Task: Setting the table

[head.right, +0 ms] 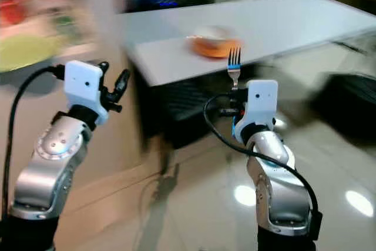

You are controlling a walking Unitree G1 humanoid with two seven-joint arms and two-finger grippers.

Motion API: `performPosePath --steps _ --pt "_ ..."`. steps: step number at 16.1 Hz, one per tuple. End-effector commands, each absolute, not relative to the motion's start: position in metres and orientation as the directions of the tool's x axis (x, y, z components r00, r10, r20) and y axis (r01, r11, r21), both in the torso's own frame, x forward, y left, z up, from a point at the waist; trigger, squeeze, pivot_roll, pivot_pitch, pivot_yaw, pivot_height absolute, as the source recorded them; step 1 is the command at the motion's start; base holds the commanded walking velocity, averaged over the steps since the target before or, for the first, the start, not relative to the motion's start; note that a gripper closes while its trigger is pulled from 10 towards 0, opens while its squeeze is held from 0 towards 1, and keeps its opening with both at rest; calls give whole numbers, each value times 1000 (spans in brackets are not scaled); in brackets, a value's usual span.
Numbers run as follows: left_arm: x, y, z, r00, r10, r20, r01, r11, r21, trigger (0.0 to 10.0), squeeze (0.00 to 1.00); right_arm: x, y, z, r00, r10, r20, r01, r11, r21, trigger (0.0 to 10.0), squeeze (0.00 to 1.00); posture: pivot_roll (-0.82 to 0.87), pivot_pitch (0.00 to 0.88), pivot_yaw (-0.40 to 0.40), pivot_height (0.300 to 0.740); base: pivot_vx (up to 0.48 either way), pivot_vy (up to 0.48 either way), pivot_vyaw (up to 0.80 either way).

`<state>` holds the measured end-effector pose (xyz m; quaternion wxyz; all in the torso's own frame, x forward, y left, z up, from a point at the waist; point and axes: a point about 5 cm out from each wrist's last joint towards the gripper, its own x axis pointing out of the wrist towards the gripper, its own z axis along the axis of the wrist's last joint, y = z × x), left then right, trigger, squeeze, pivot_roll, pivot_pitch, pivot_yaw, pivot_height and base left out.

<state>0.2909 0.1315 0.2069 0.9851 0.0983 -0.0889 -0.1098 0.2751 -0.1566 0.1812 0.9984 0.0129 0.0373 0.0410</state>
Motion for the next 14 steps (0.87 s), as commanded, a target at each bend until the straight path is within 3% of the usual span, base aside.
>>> performPosePath --steps 1,6,14 --pt "292 127 207 954 -258 155 224 952 207 10000 0 276 -161 185 996 67 -63 -65 997 33 10000 0 -59 0 -42 740 341 0 -800" --pt "289 127 204 953 -268 144 235 949 209 10000 0 276 -163 184 996 60 -69 -58 998 33 10000 0 -65 0 -38 740 342 0 -798" --pt "292 123 202 949 -280 145 248 947 202 10000 0 278 -166 186 996 69 -60 -72 997 -40 10000 0 -72 0 -31 740 374 0 0"
